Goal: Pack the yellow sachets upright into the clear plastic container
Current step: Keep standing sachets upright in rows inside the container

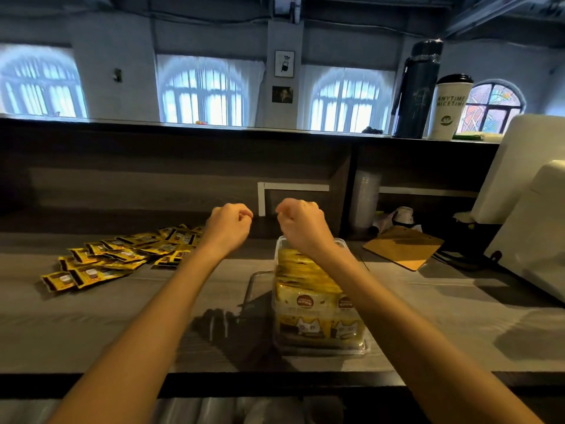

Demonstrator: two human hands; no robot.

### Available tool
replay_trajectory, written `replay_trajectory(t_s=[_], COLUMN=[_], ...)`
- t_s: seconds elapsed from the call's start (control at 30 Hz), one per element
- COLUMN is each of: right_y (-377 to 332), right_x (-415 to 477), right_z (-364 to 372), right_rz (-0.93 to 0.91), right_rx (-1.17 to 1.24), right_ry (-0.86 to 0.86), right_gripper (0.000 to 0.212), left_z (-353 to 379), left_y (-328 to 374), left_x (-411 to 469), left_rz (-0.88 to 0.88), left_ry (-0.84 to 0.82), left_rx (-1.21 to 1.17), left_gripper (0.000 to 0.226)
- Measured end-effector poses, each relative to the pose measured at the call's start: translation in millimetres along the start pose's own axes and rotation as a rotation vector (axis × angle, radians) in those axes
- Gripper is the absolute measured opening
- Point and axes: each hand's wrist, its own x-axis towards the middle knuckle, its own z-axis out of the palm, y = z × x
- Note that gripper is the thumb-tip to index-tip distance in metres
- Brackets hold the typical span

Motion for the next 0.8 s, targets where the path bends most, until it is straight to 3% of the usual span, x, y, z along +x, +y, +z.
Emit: replay_trajectory(t_s=[0.1, 0.2, 0.37, 0.47, 0.53, 0.67, 0.8], right_y=[-40.2, -65.1, -69.7, -62.9, -61.6, -63.2, -60.9], right_x=[2.5, 1.9, -0.7, 3.0, 9.1, 28.4, 38.0], right_z=[30.8, 74.1, 155.8, 190.8, 205.8, 222.9, 233.8], right_rz=[0.019, 0.070, 0.159, 0.113, 0.092, 0.043, 0.030], right_rx=[0.126, 0.200, 0.126, 0.044, -0.008, -0.112, -0.181], right_ry=[-0.029, -0.150, -0.371, -0.476, -0.515, -0.548, -0.671], right_gripper=[0.026, 0.027, 0.029, 0.043, 0.056, 0.062, 0.061], left_z=[-22.8, -35.8, -34.5, -31.8, -33.7, -36.1, -32.5], left_y=[-26.8, -66.9, -139.7, -173.9, -188.5, -210.7, -227.9], left_x=[-8.2, -17.9, -29.3, -27.7, -22.7, -10.9, -10.2], left_rz=[-0.097, -0.228, -0.419, -0.436, -0.423, -0.487, -0.591], left_ry=[0.156, 0.177, 0.056, -0.046, -0.104, -0.233, -0.334], left_rx=[0.082, 0.139, 0.241, 0.353, 0.436, 0.495, 0.542], left_gripper=[0.029, 0.029, 0.031, 0.044, 0.054, 0.076, 0.074])
